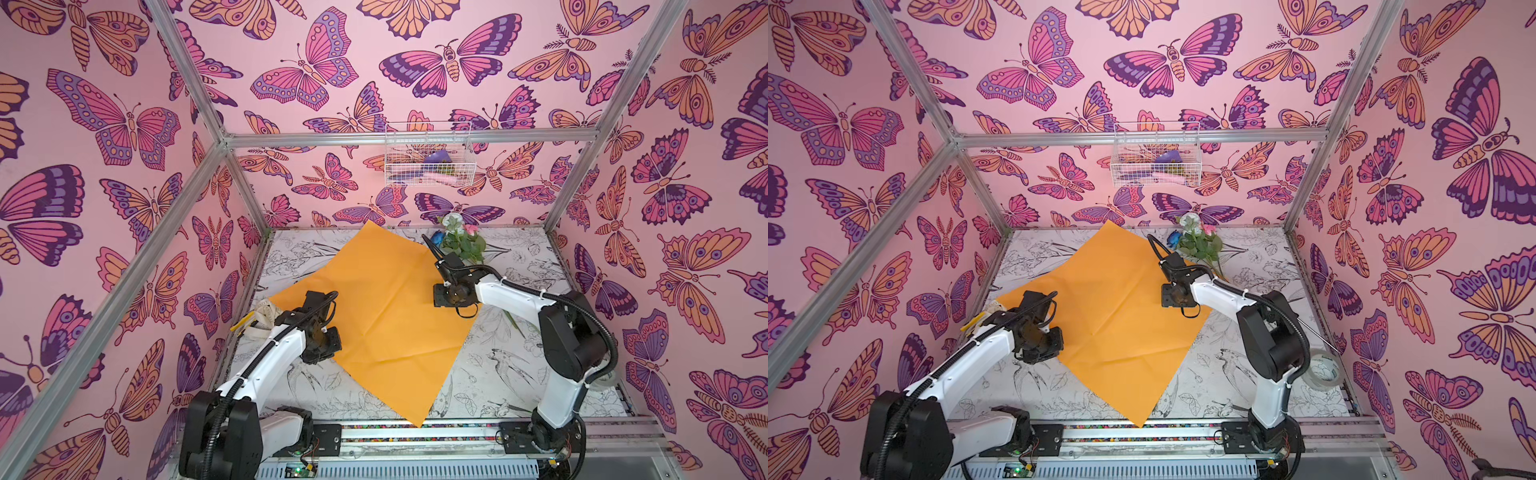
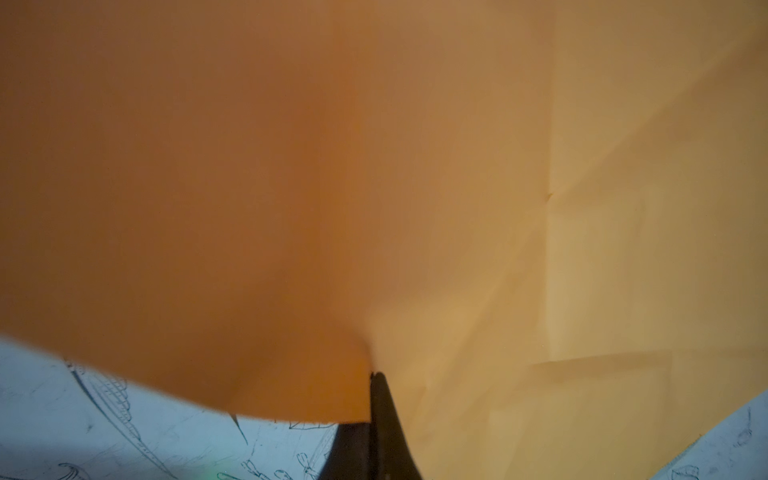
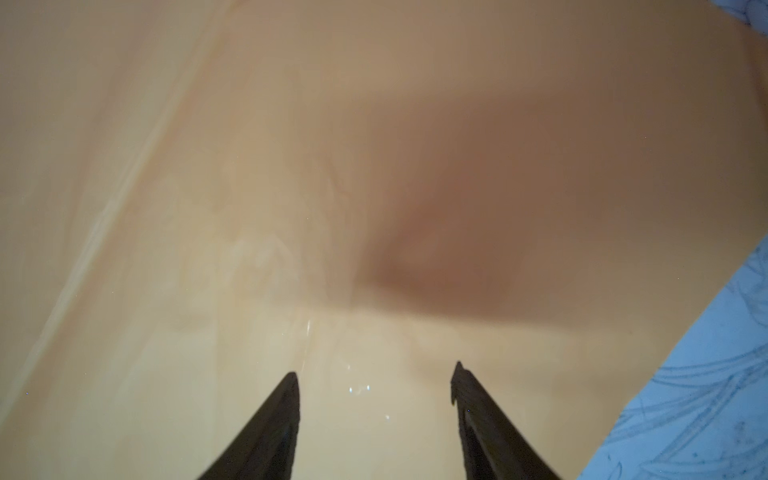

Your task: Tie the bouquet of fake flowers

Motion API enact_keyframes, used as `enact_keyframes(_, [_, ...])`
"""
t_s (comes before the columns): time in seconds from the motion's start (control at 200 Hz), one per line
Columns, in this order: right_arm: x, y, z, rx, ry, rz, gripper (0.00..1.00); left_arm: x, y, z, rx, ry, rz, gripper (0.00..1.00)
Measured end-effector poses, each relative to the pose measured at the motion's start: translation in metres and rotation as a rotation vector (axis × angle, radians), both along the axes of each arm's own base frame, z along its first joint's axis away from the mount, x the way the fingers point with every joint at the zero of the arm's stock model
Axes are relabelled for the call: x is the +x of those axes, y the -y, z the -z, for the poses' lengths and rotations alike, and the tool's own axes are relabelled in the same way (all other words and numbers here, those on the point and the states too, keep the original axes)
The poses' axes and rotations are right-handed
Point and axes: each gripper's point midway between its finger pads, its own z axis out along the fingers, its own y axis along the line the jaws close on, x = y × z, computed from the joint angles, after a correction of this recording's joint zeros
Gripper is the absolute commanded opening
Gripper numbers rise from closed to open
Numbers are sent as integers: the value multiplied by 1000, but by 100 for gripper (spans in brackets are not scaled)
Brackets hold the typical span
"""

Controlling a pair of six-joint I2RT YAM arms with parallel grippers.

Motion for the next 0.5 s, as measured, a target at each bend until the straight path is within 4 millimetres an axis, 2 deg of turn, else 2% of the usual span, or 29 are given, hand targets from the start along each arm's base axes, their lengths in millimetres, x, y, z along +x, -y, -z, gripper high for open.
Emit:
enact_keyframes(0.105, [12,7,18,-17,-24,10,60,-4,11,-4,-57,-19,23,0])
enact_keyframes(0.23, [14,19,34,-40,-58,24,61,-10,21,-6,-99,-41,45,0])
enact_keyframes(0.501, [5,42,39,-31,-49,82,60,-12,23,0,-97,-78,17,0])
